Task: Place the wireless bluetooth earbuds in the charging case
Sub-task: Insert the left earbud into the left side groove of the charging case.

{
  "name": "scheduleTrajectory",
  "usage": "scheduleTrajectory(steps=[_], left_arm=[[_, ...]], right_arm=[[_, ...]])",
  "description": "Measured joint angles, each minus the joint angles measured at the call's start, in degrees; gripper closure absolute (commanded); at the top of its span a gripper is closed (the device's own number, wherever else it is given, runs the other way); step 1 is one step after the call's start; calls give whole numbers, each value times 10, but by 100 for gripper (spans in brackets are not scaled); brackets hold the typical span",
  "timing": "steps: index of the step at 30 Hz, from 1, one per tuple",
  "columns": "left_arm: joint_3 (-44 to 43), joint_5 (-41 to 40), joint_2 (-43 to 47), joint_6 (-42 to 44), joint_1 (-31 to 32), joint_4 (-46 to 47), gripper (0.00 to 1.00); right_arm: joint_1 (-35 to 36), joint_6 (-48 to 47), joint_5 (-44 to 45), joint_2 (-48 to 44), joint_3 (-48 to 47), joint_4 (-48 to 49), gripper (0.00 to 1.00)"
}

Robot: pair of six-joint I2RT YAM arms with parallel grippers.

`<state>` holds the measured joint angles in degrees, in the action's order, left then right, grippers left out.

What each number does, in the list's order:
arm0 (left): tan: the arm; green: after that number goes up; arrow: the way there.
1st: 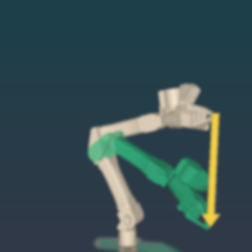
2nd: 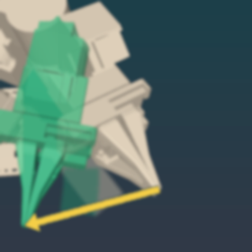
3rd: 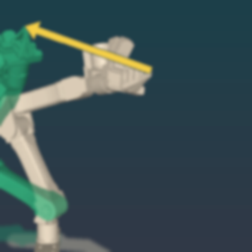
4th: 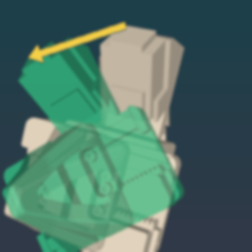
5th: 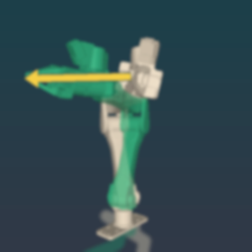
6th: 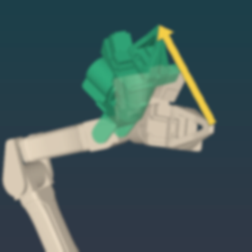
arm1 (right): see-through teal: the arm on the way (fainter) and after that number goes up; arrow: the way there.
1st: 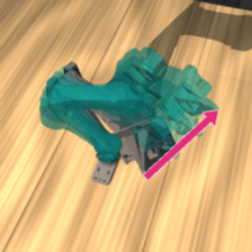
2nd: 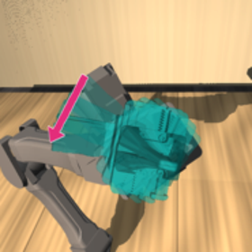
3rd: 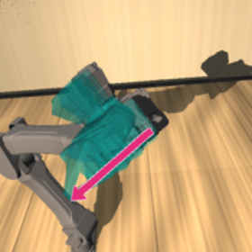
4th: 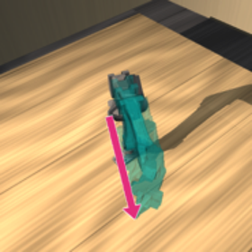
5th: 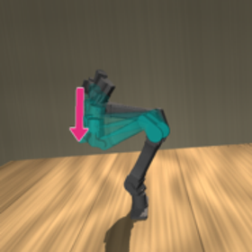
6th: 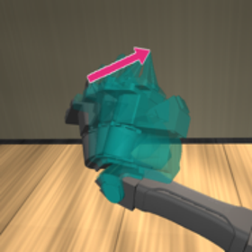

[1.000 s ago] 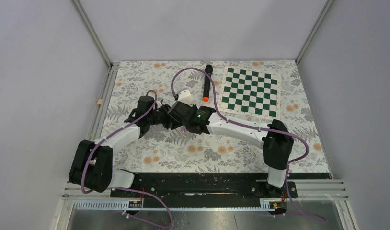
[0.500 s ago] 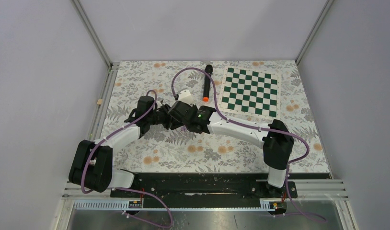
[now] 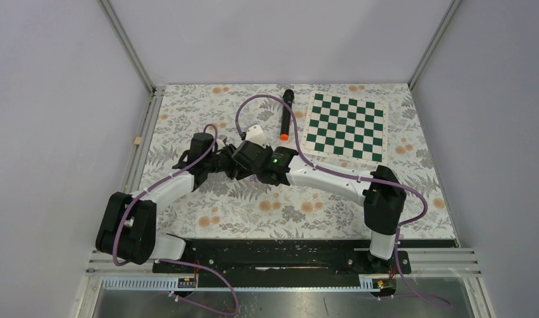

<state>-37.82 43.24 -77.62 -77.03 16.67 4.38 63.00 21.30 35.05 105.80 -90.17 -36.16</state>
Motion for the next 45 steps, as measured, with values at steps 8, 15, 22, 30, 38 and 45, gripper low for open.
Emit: scheduleTrajectory(steps=[8,15,22,30,38,45], left_arm=[[-1,6,0,12,2,27,100],[-1,16,-1,20,2,39,100],[-1,13,-4,21,2,48,100],[-1,9,-6,20,3,59,100],[-1,9,-6,20,3,63,100],[-1,11,-13,20,3,71,100]], right_arm=[[4,70,11,3,-46,-80,100],[4,116,16,10,-61,-107,100],[4,132,34,33,-88,-130,100],[5,155,50,51,-114,-157,100],[5,156,48,50,-114,-156,100],[5,154,49,50,-110,-151,100]])
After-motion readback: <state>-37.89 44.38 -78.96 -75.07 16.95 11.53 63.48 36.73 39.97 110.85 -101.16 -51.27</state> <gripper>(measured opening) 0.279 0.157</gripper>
